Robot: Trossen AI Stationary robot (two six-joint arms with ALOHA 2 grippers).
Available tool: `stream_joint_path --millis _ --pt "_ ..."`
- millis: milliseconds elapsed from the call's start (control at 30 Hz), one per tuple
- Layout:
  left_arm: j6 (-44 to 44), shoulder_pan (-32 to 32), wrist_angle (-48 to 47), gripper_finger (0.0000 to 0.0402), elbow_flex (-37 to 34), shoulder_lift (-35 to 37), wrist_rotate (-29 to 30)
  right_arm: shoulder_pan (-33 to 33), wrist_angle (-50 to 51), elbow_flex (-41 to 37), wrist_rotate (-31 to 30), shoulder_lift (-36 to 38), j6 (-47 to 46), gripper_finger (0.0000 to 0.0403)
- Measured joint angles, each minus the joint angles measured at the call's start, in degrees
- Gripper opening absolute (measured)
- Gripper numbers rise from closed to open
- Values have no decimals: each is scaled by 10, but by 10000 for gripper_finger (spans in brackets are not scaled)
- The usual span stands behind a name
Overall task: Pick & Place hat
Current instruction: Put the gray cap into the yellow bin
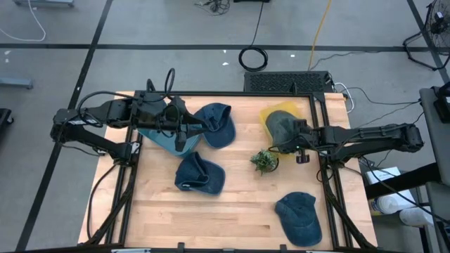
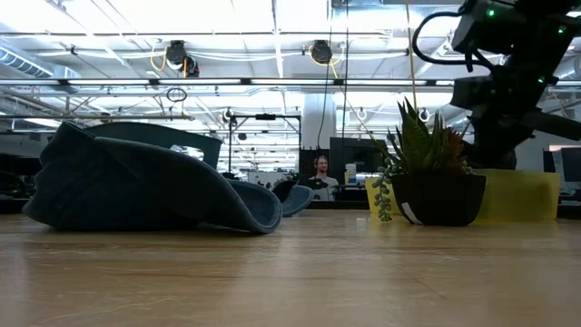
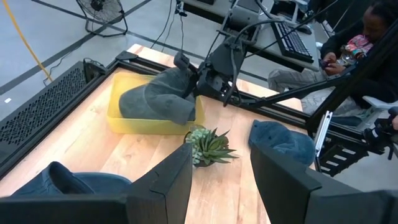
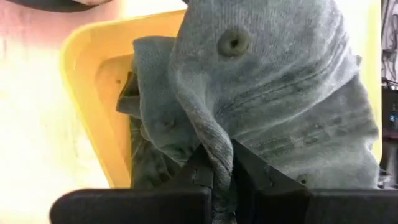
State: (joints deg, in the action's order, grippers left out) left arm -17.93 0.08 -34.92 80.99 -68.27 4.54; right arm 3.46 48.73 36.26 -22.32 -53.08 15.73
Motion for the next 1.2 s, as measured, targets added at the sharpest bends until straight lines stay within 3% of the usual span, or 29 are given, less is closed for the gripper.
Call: stream_joint_path --millis 200,433,933,1033,1200 --pt "2 0 0 170 0 0 0 21 -5 -15 74 0 31 11" --pt "-1 0 1 170 0 0 0 45 -27 -41 74 -2 51 16" --pt "-6 0 4 170 0 0 0 48 -26 -36 75 34 50 232" --pt "-6 0 4 170 0 0 0 48 -13 -23 75 38 44 254" --pt "0 0 4 170 0 0 0 47 24 10 75 39 31 256"
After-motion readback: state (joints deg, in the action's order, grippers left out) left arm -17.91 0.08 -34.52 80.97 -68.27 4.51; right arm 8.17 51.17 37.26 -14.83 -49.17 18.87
